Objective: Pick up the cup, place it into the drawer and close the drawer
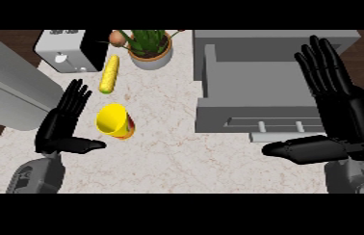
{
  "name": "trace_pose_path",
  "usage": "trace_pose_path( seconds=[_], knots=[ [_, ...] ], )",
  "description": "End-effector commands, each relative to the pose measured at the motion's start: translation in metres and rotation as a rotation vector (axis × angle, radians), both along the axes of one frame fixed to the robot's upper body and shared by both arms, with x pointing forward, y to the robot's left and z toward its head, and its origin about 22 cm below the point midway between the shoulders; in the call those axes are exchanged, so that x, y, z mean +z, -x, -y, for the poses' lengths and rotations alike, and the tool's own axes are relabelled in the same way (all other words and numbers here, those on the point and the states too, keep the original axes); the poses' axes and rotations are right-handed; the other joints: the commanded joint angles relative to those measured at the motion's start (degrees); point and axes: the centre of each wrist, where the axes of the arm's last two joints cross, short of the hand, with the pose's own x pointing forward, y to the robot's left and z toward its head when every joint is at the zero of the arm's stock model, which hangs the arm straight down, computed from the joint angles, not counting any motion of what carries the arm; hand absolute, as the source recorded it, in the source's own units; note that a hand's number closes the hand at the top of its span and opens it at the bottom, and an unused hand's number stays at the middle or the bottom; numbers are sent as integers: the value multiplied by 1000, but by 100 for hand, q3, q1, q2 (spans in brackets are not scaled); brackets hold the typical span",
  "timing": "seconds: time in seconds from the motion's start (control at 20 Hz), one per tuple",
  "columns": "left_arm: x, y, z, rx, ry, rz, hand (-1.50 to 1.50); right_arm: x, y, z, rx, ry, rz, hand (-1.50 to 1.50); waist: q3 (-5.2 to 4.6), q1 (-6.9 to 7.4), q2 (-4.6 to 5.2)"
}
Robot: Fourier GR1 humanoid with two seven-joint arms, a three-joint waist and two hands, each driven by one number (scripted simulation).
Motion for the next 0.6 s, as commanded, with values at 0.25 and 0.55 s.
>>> trace_pose_path(
  seconds=[0.25, 0.55],
  knots=[
    [-54, -7, -13, 37, -2, -54, -150, 2, -19, 5, 2, 0, 15, -150, -3, -18, 13],
    [-94, 15, -12, 42, -50, -51, -150, 9, -11, 5, 16, 15, 9, -150, -9, -69, 25]
  ],
)
